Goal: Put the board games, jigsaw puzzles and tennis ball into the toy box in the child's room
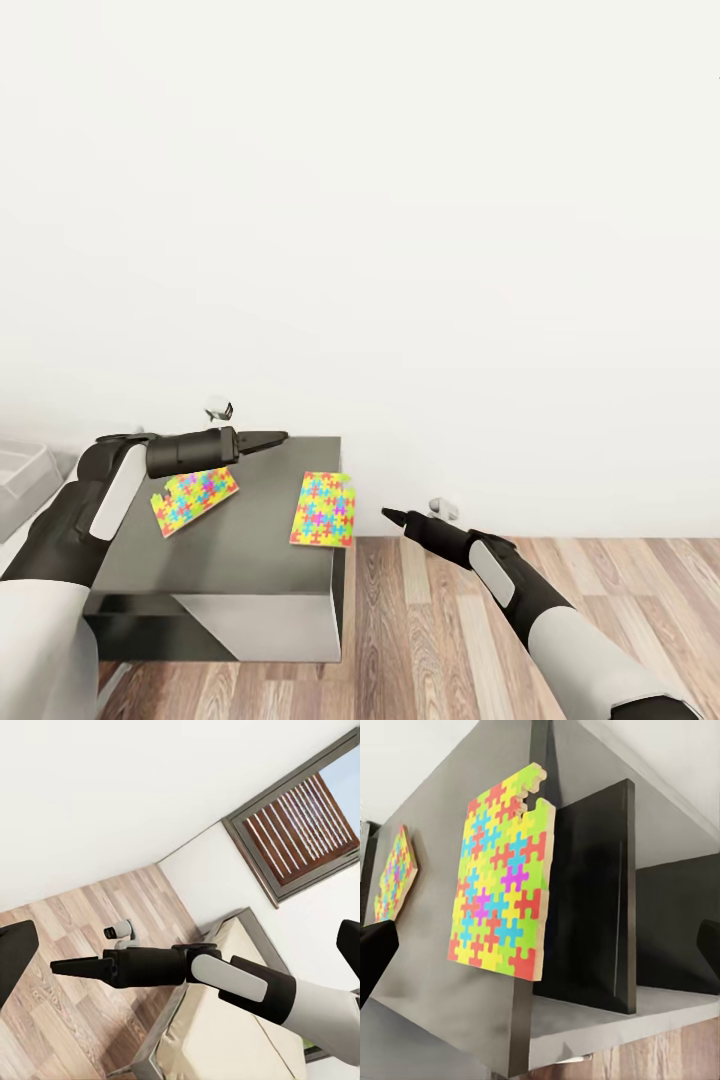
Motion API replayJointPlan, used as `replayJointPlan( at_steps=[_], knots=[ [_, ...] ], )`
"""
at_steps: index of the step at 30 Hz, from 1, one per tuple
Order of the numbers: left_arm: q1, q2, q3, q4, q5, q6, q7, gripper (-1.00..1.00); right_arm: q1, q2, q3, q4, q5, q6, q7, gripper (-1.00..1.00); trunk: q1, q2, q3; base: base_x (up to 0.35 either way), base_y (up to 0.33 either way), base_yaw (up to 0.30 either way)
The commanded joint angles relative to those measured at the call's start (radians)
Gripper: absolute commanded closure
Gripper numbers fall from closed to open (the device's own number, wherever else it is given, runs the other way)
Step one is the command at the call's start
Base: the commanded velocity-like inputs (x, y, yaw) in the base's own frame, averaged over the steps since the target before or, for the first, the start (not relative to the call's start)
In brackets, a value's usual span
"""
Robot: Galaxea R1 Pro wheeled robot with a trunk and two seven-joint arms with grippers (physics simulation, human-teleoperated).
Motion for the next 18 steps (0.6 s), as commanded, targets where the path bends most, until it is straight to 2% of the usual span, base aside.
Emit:
replayJointPlan(
  at_steps=[1, 18],
  knots=[
    [-0.001, 0.001, -0.001, 0.0, 0.001, 0.004, -0.002, -1.0, -0.001, 0.0, 0.001, 0.0, -0.005, 0.005, 0.0, -1.0, 0.001, -0.002, 0.0, 0.0, 0.0, 0.0],
    [-0.001, 0.001, -0.001, 0.0, 0.001, 0.004, -0.002, -1.0, -0.001, 0.0, 0.001, 0.0, -0.005, 0.005, 0.0, -1.0, 0.001, -0.002, 0.027, 0.0, 0.0, 0.0]
  ],
)
